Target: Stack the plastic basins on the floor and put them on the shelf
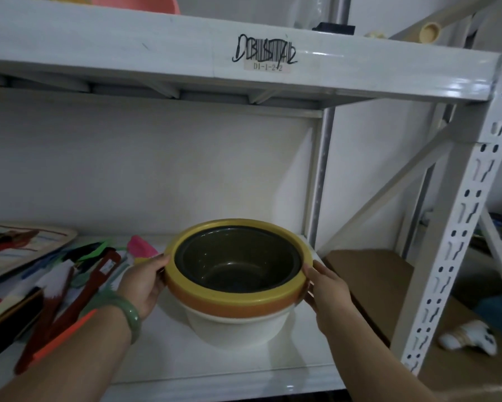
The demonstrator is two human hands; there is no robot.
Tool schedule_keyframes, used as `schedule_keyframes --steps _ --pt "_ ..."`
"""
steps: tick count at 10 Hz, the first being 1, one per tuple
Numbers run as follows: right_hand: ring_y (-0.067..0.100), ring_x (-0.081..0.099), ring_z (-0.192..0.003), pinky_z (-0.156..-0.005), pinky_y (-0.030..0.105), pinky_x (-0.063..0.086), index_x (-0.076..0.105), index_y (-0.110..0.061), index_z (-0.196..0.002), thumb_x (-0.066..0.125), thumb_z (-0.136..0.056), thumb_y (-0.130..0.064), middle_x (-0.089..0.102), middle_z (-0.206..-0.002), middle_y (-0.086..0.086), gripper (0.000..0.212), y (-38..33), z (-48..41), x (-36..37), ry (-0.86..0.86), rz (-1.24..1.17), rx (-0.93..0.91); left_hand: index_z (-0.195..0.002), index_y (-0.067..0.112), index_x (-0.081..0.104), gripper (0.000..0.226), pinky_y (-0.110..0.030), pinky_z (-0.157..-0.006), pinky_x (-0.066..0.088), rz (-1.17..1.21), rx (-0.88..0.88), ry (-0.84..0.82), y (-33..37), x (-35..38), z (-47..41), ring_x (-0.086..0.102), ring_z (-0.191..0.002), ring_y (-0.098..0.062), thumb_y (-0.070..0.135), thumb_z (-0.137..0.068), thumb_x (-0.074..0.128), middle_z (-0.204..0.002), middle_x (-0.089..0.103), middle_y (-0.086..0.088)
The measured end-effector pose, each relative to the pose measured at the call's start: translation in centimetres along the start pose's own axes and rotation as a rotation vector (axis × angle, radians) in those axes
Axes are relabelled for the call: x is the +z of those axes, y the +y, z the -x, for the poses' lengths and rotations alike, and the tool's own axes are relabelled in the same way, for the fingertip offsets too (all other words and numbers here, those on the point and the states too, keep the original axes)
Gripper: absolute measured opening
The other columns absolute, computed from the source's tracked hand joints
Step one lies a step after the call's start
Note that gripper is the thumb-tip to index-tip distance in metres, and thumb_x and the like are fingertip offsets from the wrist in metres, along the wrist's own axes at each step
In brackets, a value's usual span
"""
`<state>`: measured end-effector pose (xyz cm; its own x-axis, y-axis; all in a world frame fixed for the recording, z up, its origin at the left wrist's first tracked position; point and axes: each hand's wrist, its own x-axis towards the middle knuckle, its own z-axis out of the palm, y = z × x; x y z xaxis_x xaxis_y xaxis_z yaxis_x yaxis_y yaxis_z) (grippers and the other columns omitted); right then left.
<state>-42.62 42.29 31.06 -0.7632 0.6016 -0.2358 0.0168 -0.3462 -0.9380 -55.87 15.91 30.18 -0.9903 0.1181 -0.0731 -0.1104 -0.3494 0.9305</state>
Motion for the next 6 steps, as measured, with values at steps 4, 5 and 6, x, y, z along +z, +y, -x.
schedule_keyframes --steps 4,5,6 --pt "0.028 0.063 -0.099 -0.087 0.043 0.054 0.05 -0.013 -0.136 0.052 -0.094 -0.015 0.063 -0.114 0.013 0.041 -1.2 3.0 0.8 -0.011 0.076 0.055 -0.113 0.003 0.06 0.029 -0.048 -0.1 0.044 -0.127 -0.116 0.078 0.1 0.3 0.0 0.059 -0.104 -0.029 0.02 -0.09 0.053 -0.109 0.063 -0.013" --pt "0.028 0.062 -0.099 -0.095 0.047 0.049 0.056 -0.008 -0.124 0.052 -0.093 -0.007 0.065 -0.106 0.014 0.031 -1.7 5.0 0.6 -0.105 0.059 0.058 -0.12 0.001 0.056 0.036 -0.049 -0.1 0.044 -0.173 -0.14 0.062 0.2 0.4 0.7 0.058 -0.102 -0.03 0.019 -0.089 0.055 -0.108 0.062 -0.015" --pt "0.032 0.055 -0.114 -0.103 0.05 0.042 0.054 -0.006 -0.122 0.054 -0.092 -0.008 0.06 -0.109 0.012 0.03 -2.2 6.4 0.3 -0.08 0.131 0.067 -0.123 0.003 0.055 0.039 -0.046 -0.097 0.046 -0.19 -0.153 0.06 0.6 0.0 0.9 0.057 -0.104 -0.031 0.019 -0.087 0.056 -0.109 0.062 -0.015"
